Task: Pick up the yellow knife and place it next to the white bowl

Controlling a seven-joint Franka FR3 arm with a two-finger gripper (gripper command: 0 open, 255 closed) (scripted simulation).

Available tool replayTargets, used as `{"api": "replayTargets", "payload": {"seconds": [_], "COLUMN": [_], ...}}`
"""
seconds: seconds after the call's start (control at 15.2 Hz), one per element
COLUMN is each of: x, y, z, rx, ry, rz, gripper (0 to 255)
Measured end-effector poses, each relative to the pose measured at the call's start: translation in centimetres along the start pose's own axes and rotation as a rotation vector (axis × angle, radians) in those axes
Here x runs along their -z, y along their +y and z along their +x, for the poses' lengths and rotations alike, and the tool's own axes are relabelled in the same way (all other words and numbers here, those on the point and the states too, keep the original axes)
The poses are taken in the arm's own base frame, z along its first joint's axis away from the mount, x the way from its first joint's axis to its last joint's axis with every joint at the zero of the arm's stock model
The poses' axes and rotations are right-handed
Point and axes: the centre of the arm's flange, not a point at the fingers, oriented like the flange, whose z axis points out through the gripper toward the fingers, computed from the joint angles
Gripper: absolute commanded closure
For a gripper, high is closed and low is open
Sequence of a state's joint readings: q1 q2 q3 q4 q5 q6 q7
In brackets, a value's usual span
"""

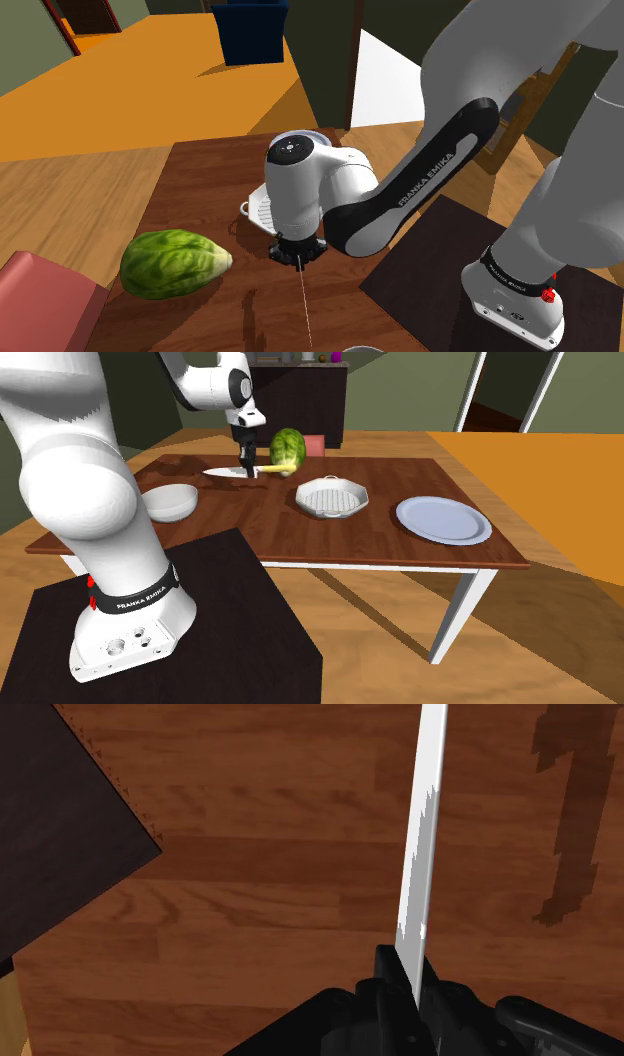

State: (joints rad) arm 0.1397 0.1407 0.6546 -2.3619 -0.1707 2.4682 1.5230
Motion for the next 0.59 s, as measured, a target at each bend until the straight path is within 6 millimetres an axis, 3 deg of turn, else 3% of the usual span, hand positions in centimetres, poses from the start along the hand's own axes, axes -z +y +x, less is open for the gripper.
{"api": "replayTargets", "payload": {"seconds": [0.59], "x": [-4.8], "y": [0.1], "z": [0.1], "rx": [0.001], "ry": [0.000], "rz": [0.000], "gripper": [255]}}
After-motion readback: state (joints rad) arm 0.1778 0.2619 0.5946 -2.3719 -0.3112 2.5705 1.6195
